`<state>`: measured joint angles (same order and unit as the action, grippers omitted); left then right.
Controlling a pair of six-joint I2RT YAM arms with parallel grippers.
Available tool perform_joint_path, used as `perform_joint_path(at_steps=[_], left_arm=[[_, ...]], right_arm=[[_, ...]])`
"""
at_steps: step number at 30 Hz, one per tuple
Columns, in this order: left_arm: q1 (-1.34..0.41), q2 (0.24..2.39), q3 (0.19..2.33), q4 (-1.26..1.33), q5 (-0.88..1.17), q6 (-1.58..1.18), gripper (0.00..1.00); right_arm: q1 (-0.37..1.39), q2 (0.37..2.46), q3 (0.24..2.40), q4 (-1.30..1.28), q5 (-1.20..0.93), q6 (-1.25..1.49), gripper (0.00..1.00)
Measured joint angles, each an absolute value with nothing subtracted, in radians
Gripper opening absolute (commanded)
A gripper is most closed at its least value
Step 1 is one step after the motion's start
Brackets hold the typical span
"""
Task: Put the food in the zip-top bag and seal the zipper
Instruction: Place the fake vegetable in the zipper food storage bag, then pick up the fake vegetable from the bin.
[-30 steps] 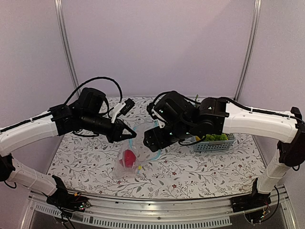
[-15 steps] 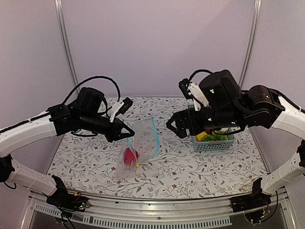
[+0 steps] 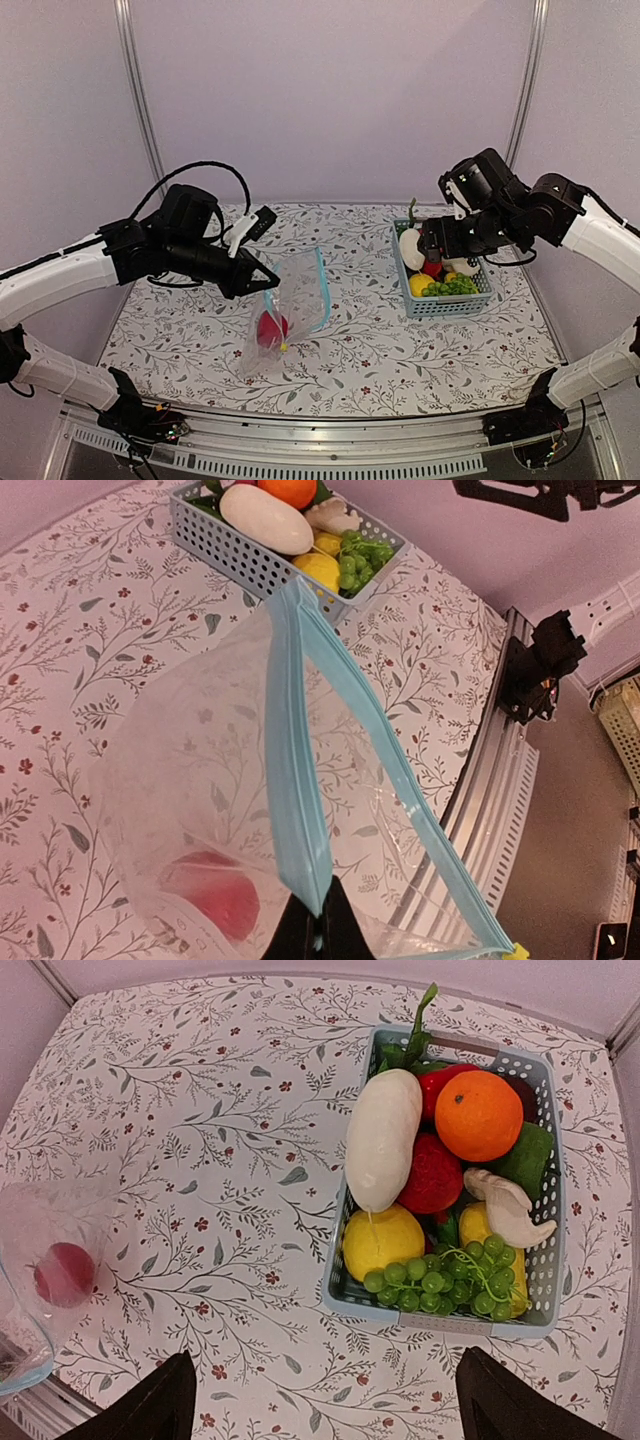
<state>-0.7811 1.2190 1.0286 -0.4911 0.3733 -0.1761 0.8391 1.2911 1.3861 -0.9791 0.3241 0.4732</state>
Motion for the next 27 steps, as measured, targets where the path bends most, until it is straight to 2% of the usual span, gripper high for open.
perform_joint_path(at_steps=[11, 17, 27], left_arm=[[-0.764, 1.219, 1.026, -0.491, 0.377, -0.176, 0.0], [-0.761, 1.209, 1.024, -0.491, 0.377, -0.176, 0.0], [-0.758, 1.202, 1.021, -0.491, 0.377, -0.176, 0.0]], right_arm=[[0.639, 1.481, 1.381, -0.88, 0.204, 0.422, 0.82], [0.587, 1.587, 1.381, -0.822, 0.167, 0.405, 0.77], [0.548, 1.779, 1.415, -0.769, 0.16, 0.388, 0.75]])
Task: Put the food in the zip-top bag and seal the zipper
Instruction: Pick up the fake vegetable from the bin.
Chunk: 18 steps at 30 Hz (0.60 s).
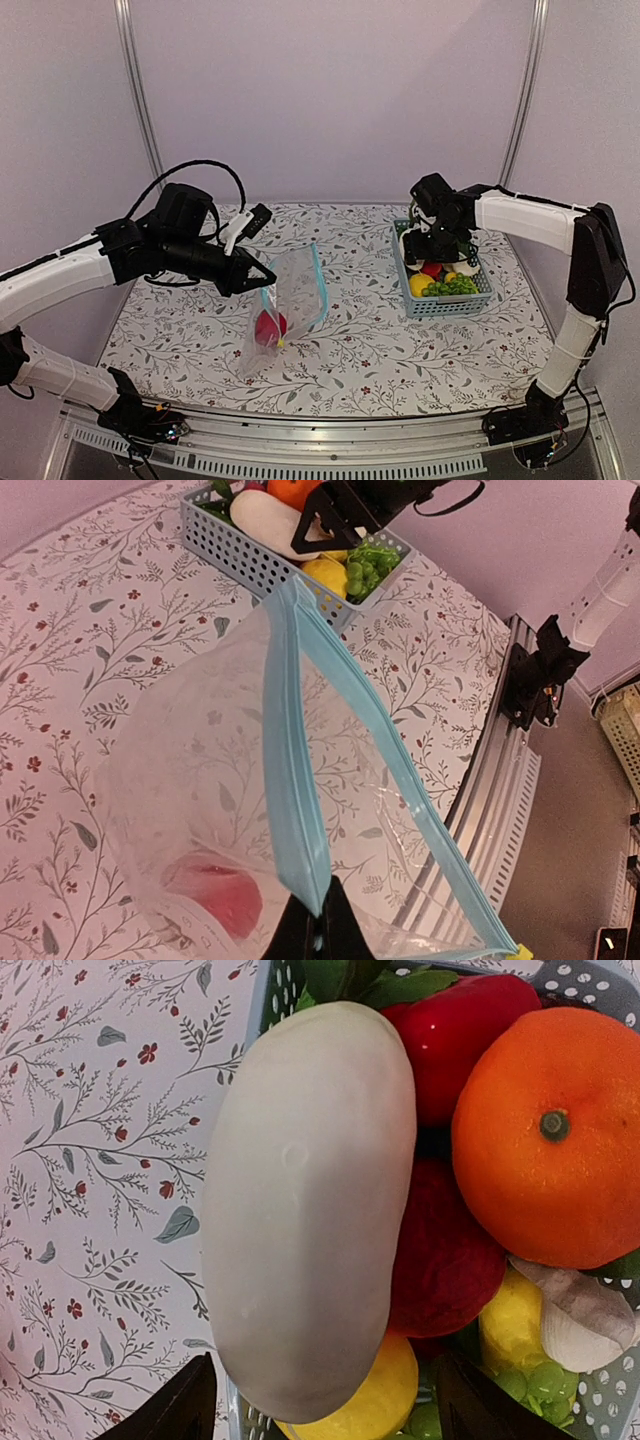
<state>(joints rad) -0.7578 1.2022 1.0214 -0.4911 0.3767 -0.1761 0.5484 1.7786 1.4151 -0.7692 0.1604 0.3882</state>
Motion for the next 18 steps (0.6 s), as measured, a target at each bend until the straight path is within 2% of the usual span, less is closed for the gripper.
perform_joint_path(at_steps=[11, 18], left_arm=[[-0.756, 1.202, 1.021, -0.491, 0.378, -0.176, 0.0], [-0.754, 1.202, 1.021, -0.491, 0.381, -0.176, 0.0]], right_arm=[[0.538, 1.83, 1.451, -0.71, 0.145, 0.387, 0.69], [0.533, 1.86, 1.452, -0.696, 0.138, 0.393, 0.58]])
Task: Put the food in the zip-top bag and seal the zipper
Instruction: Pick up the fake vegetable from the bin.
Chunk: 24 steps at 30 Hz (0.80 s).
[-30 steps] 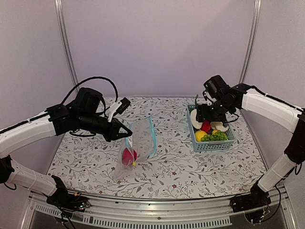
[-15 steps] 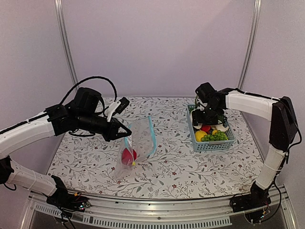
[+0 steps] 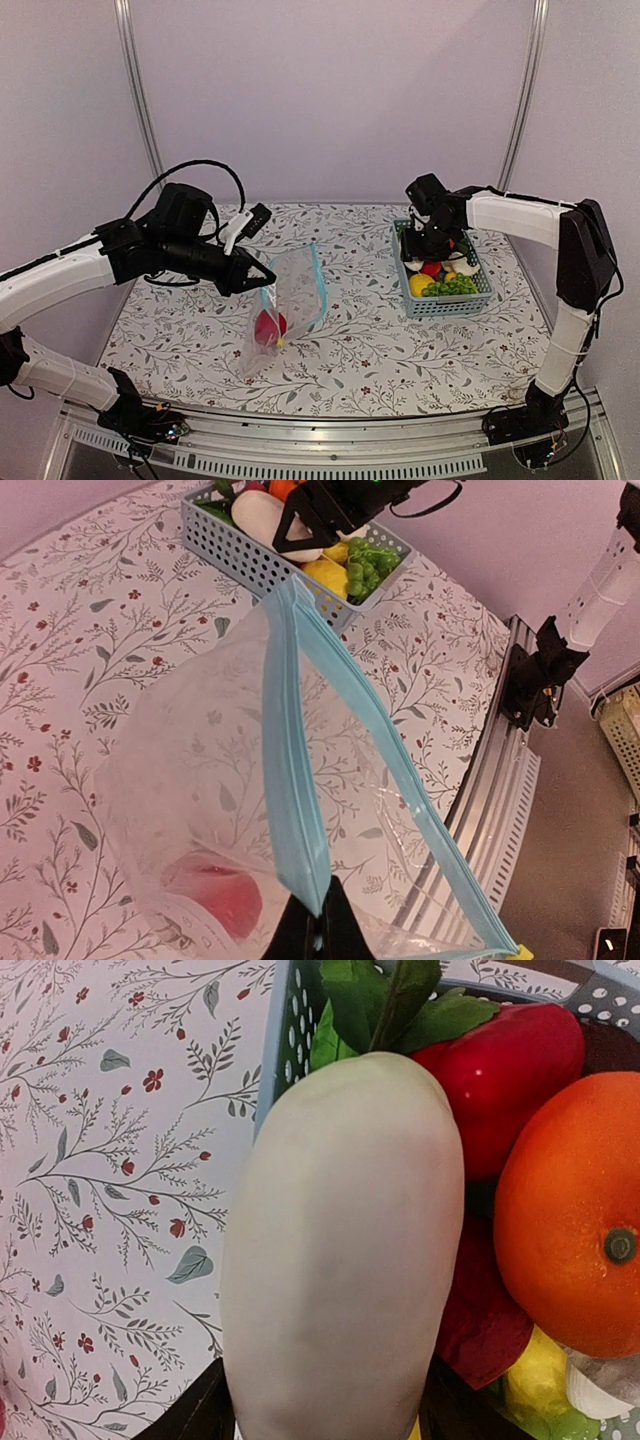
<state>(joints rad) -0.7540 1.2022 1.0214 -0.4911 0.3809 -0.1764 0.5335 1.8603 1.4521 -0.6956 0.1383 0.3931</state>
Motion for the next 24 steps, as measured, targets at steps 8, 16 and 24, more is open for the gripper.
perform_joint_path(at_steps=[8, 16, 24], left_arm=[[-0.752, 1.202, 1.021, -0.491, 0.382, -0.176, 0.0], [-0.751, 1.194, 1.02, -0.491, 0.384, -0.176, 0.0], [-0.751, 1.193, 1.02, -0.491, 0.386, -0.176, 0.0]], right_arm=[[0.53, 1.86, 1.452, -0.689, 0.131, 0.403, 0.48], [0.529, 1.854, 1.451, -0.686, 0.12, 0.403, 0.44], [0.529, 1.679, 1.392, -0.672, 0.046, 0.376, 0.44]])
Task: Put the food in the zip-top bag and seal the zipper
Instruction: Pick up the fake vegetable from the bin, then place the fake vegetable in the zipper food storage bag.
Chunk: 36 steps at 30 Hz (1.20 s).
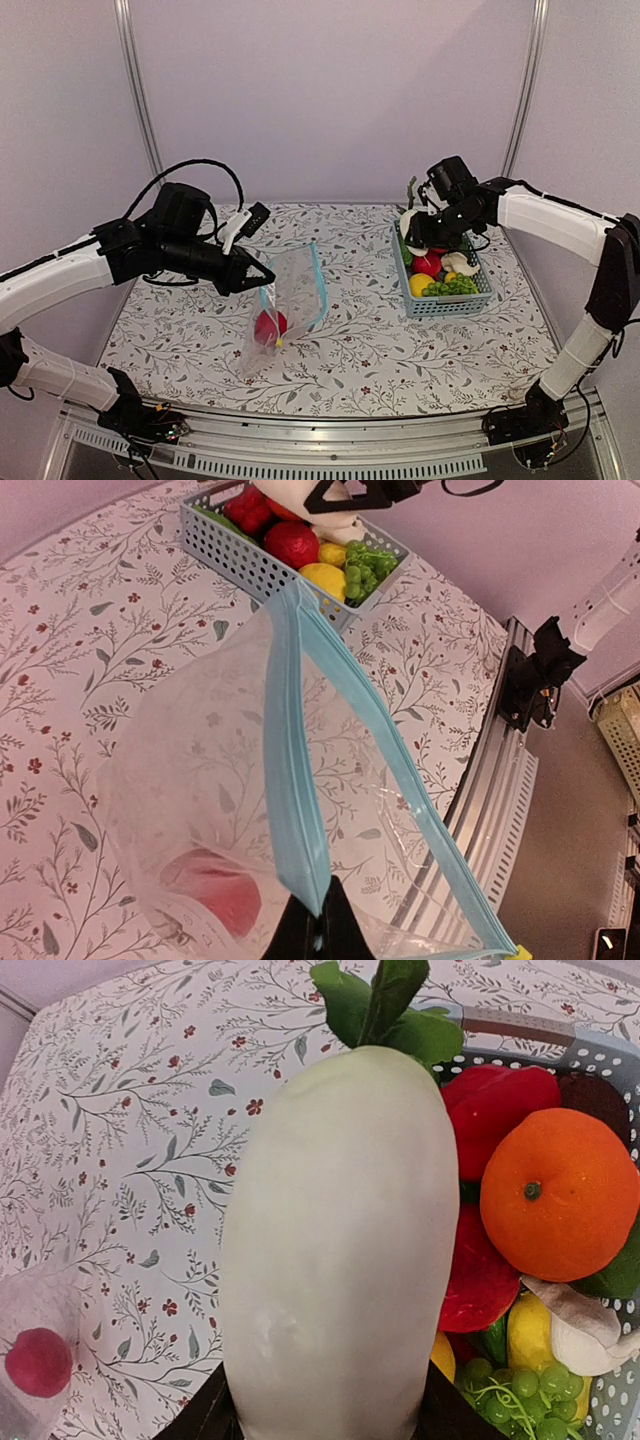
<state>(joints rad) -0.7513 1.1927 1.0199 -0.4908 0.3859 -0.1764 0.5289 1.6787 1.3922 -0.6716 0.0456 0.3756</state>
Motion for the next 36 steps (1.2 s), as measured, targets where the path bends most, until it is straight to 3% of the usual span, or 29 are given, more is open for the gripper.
perform_joint_path(at_steps=[11, 19, 36], left_arm=[[-0.751, 1.193, 1.016, -0.491, 0.389, -0.176, 0.0], [-0.759, 1.193, 1.015, -0.49, 0.389, -0.176, 0.0], [-0.827, 1.209, 1.015, -0.492, 0.365, -0.163, 0.0]], right_arm=[[0.544, 1.301, 1.346, -0.78, -0.141, 0.306, 0.43], [0.702, 1.127, 1.349, -1.017, -0.303, 0.278, 0.42], [1.075, 1.213, 1.401, -1.137, -0.447, 0.392, 0.41]])
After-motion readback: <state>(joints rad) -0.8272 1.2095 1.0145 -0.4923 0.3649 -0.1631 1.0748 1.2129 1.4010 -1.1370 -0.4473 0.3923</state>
